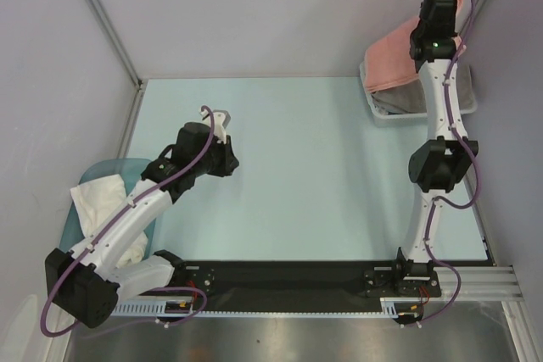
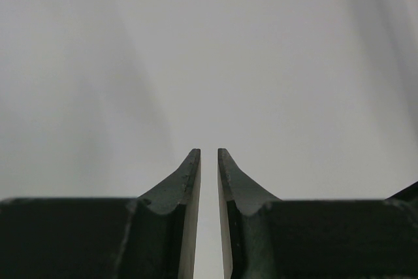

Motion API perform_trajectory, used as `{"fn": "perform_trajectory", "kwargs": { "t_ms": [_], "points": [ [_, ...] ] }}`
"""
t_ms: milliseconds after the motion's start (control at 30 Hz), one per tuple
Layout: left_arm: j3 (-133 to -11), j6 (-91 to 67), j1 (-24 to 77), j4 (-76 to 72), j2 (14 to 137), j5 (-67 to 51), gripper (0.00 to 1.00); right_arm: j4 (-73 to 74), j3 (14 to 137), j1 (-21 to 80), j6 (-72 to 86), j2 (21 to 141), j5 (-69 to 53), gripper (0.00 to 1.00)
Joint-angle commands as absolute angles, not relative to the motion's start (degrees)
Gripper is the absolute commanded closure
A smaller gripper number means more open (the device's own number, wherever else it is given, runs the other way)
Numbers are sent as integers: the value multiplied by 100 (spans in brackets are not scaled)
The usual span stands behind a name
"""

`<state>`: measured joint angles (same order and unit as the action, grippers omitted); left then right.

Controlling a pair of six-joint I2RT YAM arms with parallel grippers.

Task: Fold and stack the towels
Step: Neatly place the folded towel into the bin

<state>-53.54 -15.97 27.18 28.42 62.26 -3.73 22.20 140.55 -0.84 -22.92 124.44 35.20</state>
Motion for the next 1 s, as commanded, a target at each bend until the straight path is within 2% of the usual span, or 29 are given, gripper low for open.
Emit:
{"fn": "perform_trajectory", "kwargs": {
  "t_ms": [0,100,200,267,333,400,433,500,533,567,633,800,967],
  "points": [
    [-5335,-1494,2681,2689,6240,-518,79,2004,13809,-316,-1969,12173,3218,100],
    [-5335,-1494,2681,2689,6284,-571,79,2004,13493,-483,-1644,12322,2981,99],
    [-5326,-1494,2681,2707,6328,-580,79,1969,13298,-676,-1275,12559,2814,89],
    [-5317,-1494,2681,2707,6346,-589,78,2021,13254,-834,-1004,12831,2769,79],
    [-5317,-1485,2681,2698,6372,-589,78,2135,13289,-931,-836,13016,2646,61],
    [-5326,-1485,2681,2707,6390,-589,77,2215,13306,-993,-590,13148,2681,47],
    [-5326,-1485,2681,2698,6390,-589,77,2241,13307,-1002,-511,13166,2663,30],
    [-5326,-1494,2672,2707,6416,-580,76,2329,13359,-1037,-266,13175,2628,19],
    [-5326,-1494,2681,2716,6425,-563,76,2399,13438,-1046,-177,13175,2593,10],
    [-5326,-1494,2672,2716,6416,-545,75,2556,13552,-1055,-80,13131,2419,7],
    [-5326,-1512,2672,2698,6381,-484,74,2698,13667,-1055,227,13035,2190,0],
    [-5344,-1599,2654,2655,6310,-343,73,3041,13589,-976,940,12491,1240,0],
    [-5475,-1872,2567,2733,6310,-29,71,3041,12860,-300,1344,11875,660,0]
  ]
}}
